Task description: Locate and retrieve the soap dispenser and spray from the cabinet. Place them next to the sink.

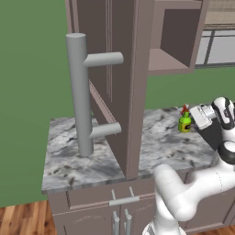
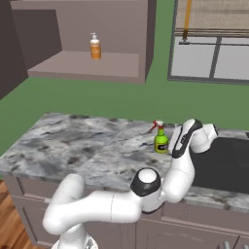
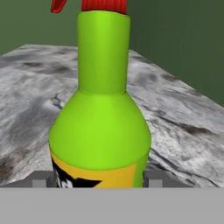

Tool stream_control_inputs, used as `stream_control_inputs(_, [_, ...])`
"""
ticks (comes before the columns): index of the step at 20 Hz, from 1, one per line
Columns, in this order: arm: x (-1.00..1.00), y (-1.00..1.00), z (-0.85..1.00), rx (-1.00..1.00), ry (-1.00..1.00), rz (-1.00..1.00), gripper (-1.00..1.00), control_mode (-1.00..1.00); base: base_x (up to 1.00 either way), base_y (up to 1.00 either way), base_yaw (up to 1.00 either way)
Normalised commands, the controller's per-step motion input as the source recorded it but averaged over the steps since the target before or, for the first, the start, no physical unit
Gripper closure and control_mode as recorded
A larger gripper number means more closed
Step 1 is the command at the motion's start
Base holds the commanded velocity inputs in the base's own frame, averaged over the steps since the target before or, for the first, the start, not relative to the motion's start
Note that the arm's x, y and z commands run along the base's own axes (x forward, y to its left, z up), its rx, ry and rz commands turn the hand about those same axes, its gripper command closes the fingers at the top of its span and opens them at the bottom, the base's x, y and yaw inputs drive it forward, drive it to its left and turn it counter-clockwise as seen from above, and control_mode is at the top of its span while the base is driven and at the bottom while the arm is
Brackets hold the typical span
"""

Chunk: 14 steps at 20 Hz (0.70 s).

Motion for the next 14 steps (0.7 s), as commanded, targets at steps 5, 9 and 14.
stream_control_inputs(5, [0.05, -0.03, -0.12, 0.0, -0.01, 0.01, 1.0, -1.0, 0.0, 0.0, 0.0])
stream_control_inputs(9, [0.02, 0.0, -0.09, 0.0, 0.0, 0.0, -1.0, -1.0, 0.0, 0.0, 0.0])
stream_control_inputs(14, [0.0, -0.03, -0.05, 0.0, 0.0, 0.0, -1.0, -1.0, 0.0, 0.0, 0.0])
